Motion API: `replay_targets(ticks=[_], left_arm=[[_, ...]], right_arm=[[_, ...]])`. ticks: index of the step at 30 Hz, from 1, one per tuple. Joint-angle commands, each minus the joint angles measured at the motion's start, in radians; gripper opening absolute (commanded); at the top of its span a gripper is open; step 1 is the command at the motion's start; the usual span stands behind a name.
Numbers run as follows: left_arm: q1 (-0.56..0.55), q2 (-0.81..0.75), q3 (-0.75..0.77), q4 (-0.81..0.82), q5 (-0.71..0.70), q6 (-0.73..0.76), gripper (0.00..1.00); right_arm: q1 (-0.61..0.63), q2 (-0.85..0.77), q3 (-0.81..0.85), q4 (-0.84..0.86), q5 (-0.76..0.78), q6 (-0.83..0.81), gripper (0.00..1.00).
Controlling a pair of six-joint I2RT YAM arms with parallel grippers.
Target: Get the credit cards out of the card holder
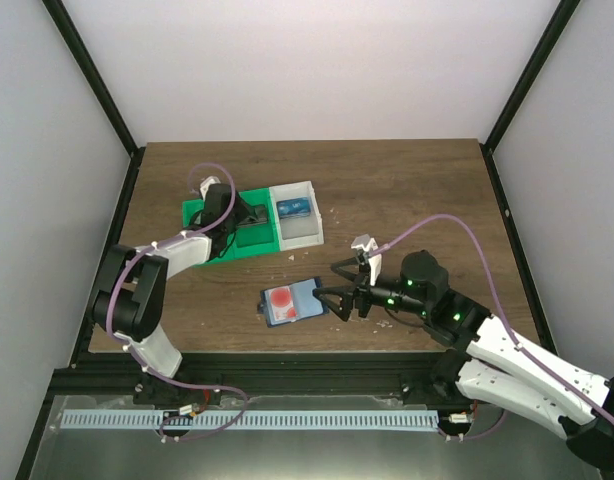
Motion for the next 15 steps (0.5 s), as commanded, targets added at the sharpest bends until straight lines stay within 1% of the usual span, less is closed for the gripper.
replay_targets(ticks=[1, 9, 10, 13, 15], left_arm=[[0.006, 0.014, 0.016, 0.075, -0.044, -0.006, 0.00], [0.005, 0.064, 0.021, 0.108, -0.006, -0.016, 0.00], [0.006, 0.069, 0.020, 0.121, 0.006, -0.011, 0.01], [0.005, 0.075, 0.009, 0.152, 0.018, 0.002, 0.08], [0.006, 0.080, 0.008, 0.150, 0.016, 0.004, 0.10]], right_arm=[[0.001, -0.016, 0.045, -0.032, 0.007, -0.037, 1.00], [0.001, -0.029, 0.036, -0.047, 0.025, -0.042, 1.00], [0.001, -0.035, 0.033, -0.043, 0.026, -0.041, 1.00], [0.001, -0.039, 0.027, -0.040, 0.031, -0.048, 1.00], [0.001, -0.038, 0.027, -0.044, 0.036, -0.052, 1.00]])
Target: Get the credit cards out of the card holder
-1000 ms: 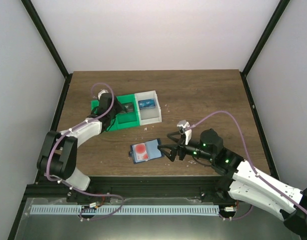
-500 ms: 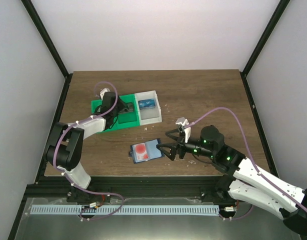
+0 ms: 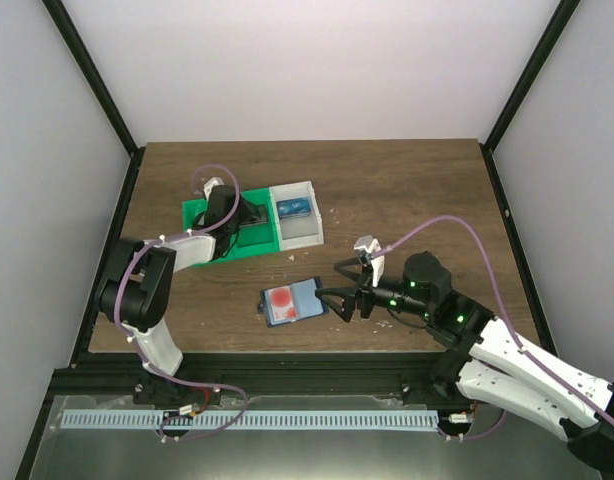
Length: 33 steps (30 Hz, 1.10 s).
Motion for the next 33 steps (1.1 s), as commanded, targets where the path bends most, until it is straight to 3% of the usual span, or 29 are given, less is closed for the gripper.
replay_targets(ticks=[1, 8, 16, 23, 33], left_arm=[[0.005, 0.011, 0.009, 0.049, 0.010, 0.010, 0.10], [0.006, 0.015, 0.016, 0.023, 0.013, 0.028, 0.19], [0.006, 0.015, 0.044, -0.012, -0.002, 0.031, 0.12], [0.006, -0.001, 0.047, -0.042, -0.028, 0.046, 0.20], [0.006, 0.010, 0.051, -0.056, -0.040, 0.058, 0.04]], right_arm=[[0.001, -0.009, 0.020, -0.014, 0.020, -0.023, 1.00], [0.001, -0.003, 0.021, -0.015, 0.027, -0.028, 1.00], [0.002, -0.003, 0.023, -0.015, 0.026, -0.030, 1.00], [0.001, -0.004, 0.022, -0.015, 0.025, -0.037, 1.00], [0.001, -0.006, 0.019, -0.011, 0.028, -0.046, 1.00]])
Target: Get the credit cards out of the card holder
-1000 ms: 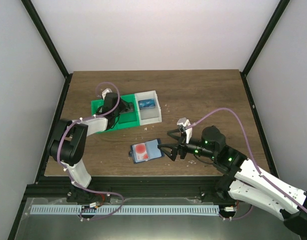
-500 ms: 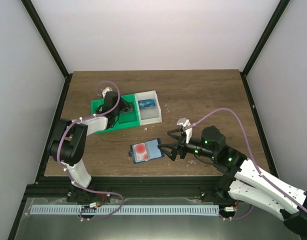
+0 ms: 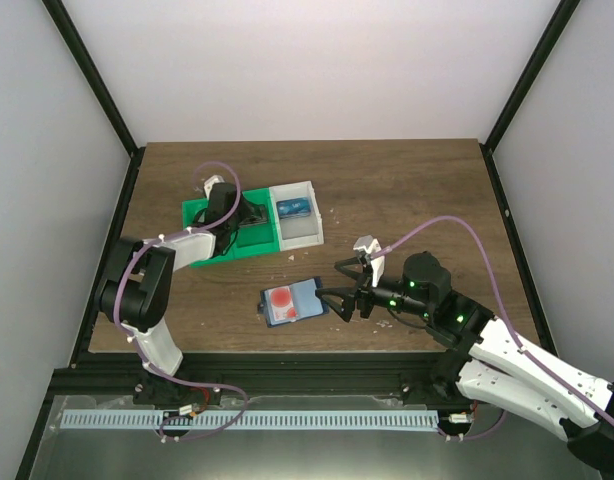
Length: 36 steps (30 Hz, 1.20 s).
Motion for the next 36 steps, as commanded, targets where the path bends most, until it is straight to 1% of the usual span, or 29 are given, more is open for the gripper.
replay_targets(ticks=[1, 3, 16, 26, 30, 33, 36], left_arm=[[0.005, 0.011, 0.021, -0.003, -0.021, 0.012, 0.02], [0.006, 0.017, 0.025, 0.004, -0.024, 0.009, 0.00], [-0.011, 0.059, 0.028, 0.022, -0.032, -0.006, 0.01], [-0.012, 0.037, 0.035, -0.003, -0.044, 0.018, 0.20], [-0.012, 0.015, 0.036, -0.021, -0.052, 0.027, 0.31], [-0.012, -0.003, 0.038, -0.031, -0.054, 0.045, 0.41], [-0.012, -0.023, 0.042, -0.051, -0.064, 0.061, 0.43]], right_arm=[[0.001, -0.005, 0.017, -0.004, 0.011, -0.021, 1.00], [0.001, -0.006, 0.015, -0.005, 0.013, -0.022, 1.00], [0.002, -0.012, 0.010, -0.012, 0.026, -0.037, 1.00], [0.001, -0.013, 0.012, -0.015, 0.029, -0.041, 1.00], [0.001, -0.017, 0.013, -0.016, 0.032, -0.038, 1.00], [0.001, -0.018, 0.010, -0.014, 0.032, -0.036, 1.00], [0.002, -0.018, 0.009, -0.010, 0.030, -0.034, 1.00]])
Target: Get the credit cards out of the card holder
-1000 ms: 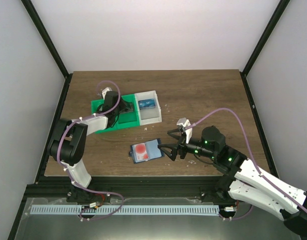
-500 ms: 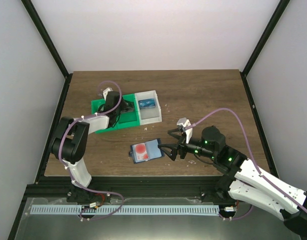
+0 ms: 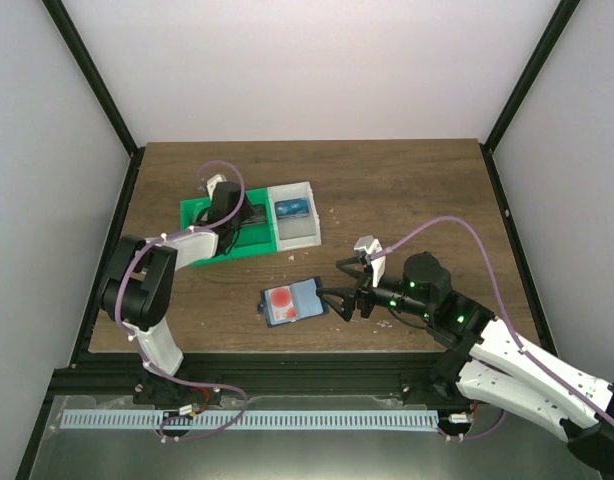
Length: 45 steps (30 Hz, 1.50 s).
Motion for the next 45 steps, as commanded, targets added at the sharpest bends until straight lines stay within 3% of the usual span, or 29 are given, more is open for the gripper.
replay_targets(ticks=[1, 6, 12, 15, 20, 24, 32, 45], left_arm=[[0.003, -0.051, 0.023, -0.047, -0.043, 0.037, 0.44], [0.003, -0.087, 0.031, -0.067, -0.015, 0.064, 0.46], [0.004, -0.148, 0.082, -0.171, 0.100, 0.078, 0.48], [0.004, -0.193, 0.090, -0.254, 0.188, 0.116, 0.49], [-0.005, -0.344, -0.004, -0.336, 0.295, 0.181, 0.48], [-0.014, -0.498, -0.123, -0.380, 0.380, 0.178, 0.48], [-0.122, -0.684, -0.364, -0.404, 0.530, 0.061, 0.44], [-0.165, -0.697, -0.627, -0.152, 0.693, -0.062, 0.37]], right_arm=[[0.001, -0.012, 0.009, 0.000, 0.009, -0.008, 1.00], [0.001, -0.010, 0.007, 0.005, 0.042, 0.025, 1.00], [0.001, 0.027, 0.024, -0.076, 0.211, 0.175, 1.00], [0.000, 0.058, 0.036, -0.114, 0.209, 0.161, 1.00], [0.000, 0.170, 0.082, -0.199, 0.228, 0.204, 0.99], [0.001, 0.251, 0.070, -0.174, 0.175, 0.243, 0.91], [-0.001, 0.426, 0.059, -0.055, 0.113, 0.339, 0.60], [-0.002, 0.754, 0.146, -0.009, 0.159, 0.321, 0.51]])
